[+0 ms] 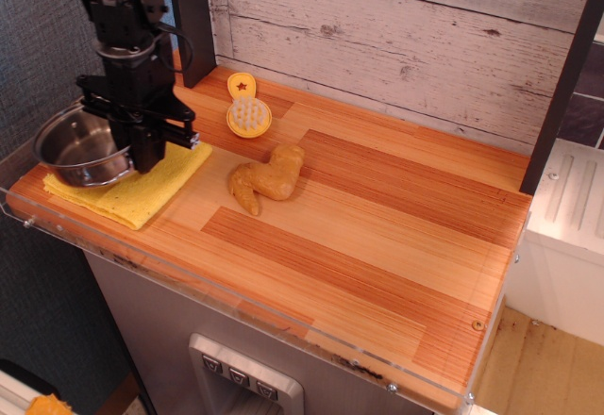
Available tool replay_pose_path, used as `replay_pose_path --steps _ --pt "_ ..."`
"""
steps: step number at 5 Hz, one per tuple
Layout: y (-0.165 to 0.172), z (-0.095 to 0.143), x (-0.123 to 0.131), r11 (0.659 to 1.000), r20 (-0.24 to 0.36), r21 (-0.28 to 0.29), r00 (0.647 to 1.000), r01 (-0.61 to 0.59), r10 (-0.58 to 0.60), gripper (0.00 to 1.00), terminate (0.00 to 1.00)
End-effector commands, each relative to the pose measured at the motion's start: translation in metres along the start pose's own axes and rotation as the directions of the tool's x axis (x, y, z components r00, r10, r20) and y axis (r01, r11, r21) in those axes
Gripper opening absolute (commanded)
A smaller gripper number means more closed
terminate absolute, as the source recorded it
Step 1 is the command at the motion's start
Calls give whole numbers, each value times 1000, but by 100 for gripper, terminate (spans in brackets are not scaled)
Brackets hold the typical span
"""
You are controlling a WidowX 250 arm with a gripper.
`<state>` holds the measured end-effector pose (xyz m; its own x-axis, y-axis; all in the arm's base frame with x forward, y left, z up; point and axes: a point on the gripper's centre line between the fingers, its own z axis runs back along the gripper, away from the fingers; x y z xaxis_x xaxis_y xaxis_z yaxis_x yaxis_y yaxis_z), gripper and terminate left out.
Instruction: Place silver pot on top of yellow cloth.
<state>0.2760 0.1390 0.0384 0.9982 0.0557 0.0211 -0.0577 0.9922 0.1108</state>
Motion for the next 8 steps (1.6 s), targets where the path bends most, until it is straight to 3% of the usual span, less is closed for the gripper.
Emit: replay_pose_path --steps 1,2,4,6,7,8 --pt "-7 14 7 1000 62 2 998 26 -26 0 0" --pt "-11 20 11 999 67 0 997 33 -33 100 0" --pt "-16 40 10 1000 127 -18 992 23 -20 100 0" --pt "-64 86 9 997 230 -55 972 59 -45 100 0" --pt "-83 93 9 993 243 -74 967 94 -74 100 0" --pt "-88 87 9 987 202 -66 970 148 -132 100 0"
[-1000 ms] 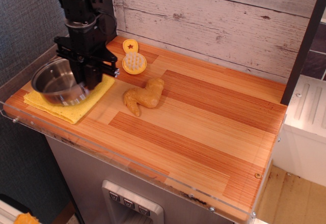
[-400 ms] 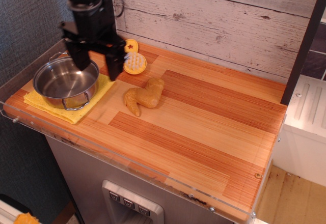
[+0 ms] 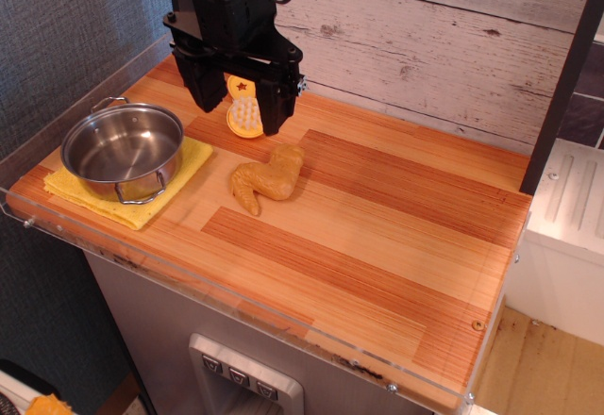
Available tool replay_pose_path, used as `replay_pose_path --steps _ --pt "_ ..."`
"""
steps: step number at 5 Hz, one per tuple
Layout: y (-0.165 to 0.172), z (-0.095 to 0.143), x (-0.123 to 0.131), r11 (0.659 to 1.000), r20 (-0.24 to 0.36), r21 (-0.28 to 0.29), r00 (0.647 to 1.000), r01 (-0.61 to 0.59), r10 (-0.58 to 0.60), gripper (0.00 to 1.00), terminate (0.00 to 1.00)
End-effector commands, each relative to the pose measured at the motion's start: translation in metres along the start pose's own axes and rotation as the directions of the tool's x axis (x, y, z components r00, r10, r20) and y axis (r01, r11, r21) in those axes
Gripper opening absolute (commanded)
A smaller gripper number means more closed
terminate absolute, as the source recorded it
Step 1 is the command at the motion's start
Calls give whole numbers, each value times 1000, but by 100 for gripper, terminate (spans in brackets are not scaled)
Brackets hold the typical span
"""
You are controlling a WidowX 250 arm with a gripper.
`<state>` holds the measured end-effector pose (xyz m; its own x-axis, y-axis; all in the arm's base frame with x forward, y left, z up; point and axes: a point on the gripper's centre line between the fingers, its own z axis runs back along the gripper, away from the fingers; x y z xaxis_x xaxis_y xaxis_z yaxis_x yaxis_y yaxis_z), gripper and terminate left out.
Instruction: Place silver pot on top of yellow cloth.
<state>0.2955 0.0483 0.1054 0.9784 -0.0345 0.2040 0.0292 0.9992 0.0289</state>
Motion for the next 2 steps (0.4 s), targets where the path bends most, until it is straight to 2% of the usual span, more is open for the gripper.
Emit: replay_pose_path --steps 1,2 --pt "-6 11 -4 998 5 5 998 65 -65 100 0" --pt "-6 11 -4 998 5 5 998 65 -65 100 100"
